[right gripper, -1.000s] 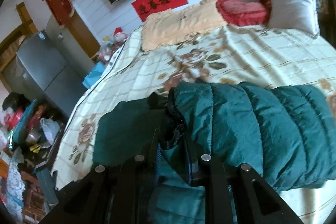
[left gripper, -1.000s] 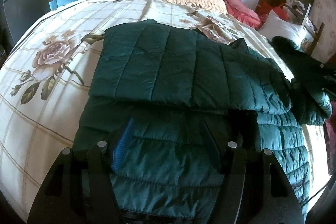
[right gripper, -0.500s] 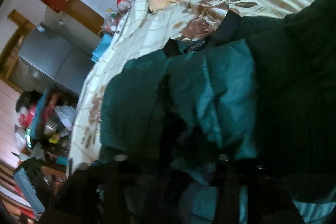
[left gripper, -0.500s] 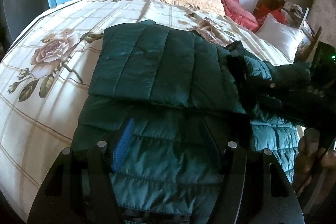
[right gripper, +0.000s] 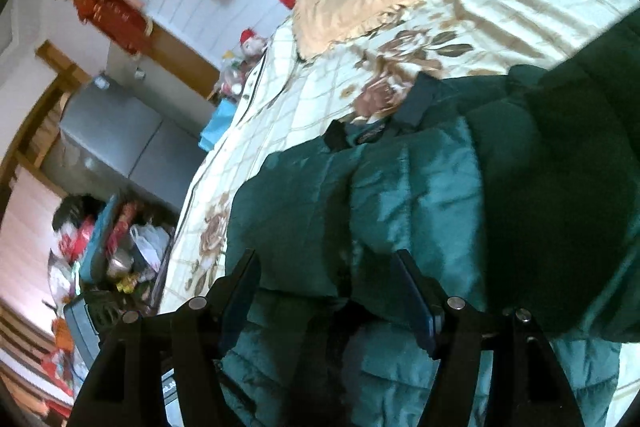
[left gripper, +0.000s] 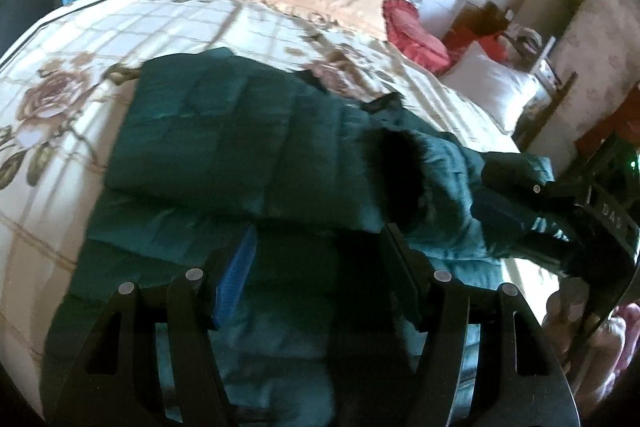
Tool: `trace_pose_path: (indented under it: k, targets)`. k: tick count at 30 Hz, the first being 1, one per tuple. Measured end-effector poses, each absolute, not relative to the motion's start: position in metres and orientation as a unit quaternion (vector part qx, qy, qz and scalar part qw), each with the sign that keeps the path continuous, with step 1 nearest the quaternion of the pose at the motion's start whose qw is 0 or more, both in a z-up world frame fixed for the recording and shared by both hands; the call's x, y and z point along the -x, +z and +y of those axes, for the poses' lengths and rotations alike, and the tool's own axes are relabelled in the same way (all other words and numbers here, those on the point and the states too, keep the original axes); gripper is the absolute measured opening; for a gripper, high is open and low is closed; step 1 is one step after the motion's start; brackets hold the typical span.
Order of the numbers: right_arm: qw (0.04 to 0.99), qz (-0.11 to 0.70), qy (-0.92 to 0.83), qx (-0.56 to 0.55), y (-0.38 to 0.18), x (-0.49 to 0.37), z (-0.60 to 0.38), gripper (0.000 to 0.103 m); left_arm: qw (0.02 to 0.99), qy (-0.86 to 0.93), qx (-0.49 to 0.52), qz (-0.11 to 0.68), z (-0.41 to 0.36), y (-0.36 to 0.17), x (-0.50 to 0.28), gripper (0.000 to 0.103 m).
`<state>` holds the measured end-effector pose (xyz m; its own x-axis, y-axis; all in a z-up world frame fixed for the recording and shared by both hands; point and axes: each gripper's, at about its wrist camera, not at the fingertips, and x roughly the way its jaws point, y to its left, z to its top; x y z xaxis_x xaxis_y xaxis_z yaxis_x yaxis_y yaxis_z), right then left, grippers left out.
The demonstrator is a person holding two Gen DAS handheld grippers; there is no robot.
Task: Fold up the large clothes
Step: 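Lay the sleeve on the jacket body and open the right gripper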
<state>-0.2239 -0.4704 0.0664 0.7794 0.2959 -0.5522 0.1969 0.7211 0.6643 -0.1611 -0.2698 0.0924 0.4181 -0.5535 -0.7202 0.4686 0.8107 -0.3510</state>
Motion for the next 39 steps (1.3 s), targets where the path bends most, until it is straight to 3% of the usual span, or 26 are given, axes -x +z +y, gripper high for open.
trace_pose_path:
  k: [9,11,22,23,24,26,29,39]
  targets:
    - [0.888,0.256,0.028,-0.381,0.108,0.281,-0.483,0.068,0.811,-0.352,0.036,0.466,-0.336,0.089,0.155,0.064]
    - [0.891,0.252,0.026,-0.378,0.113,0.290,-0.488,0.073,0.809,-0.351,0.028,0.470,-0.352,0.085,0.153,0.064]
    - [0.891,0.248,0.001,-0.381,0.106,0.309,-0.512,0.073,0.813,-0.357,-0.015,0.459,-0.400,0.067,0.148,0.062]
    - [0.890,0.249,0.000,-0.382,0.106,0.309,-0.513,0.073,0.817,-0.355,-0.023,0.453,-0.403,0.067,0.149,0.048]
    - [0.890,0.250,-0.001,-0.382,0.105,0.309,-0.513,0.073,0.819,-0.354,-0.032,0.451,-0.404,0.066,0.149,0.027]
    - [0.889,0.252,-0.004,-0.381,0.105,0.310,-0.514,0.073,0.815,-0.363,-0.036,0.449,-0.406,0.065,0.148,0.014]
    - [0.890,0.252,-0.008,-0.379,0.106,0.310,-0.514,0.073,0.818,-0.369,-0.035,0.441,-0.400,0.070,0.149,0.009]
    - [0.898,0.228,-0.048,-0.373,0.117,0.315,-0.528,0.073,0.858,-0.337,0.003,0.387,-0.319,0.126,0.123,0.008]
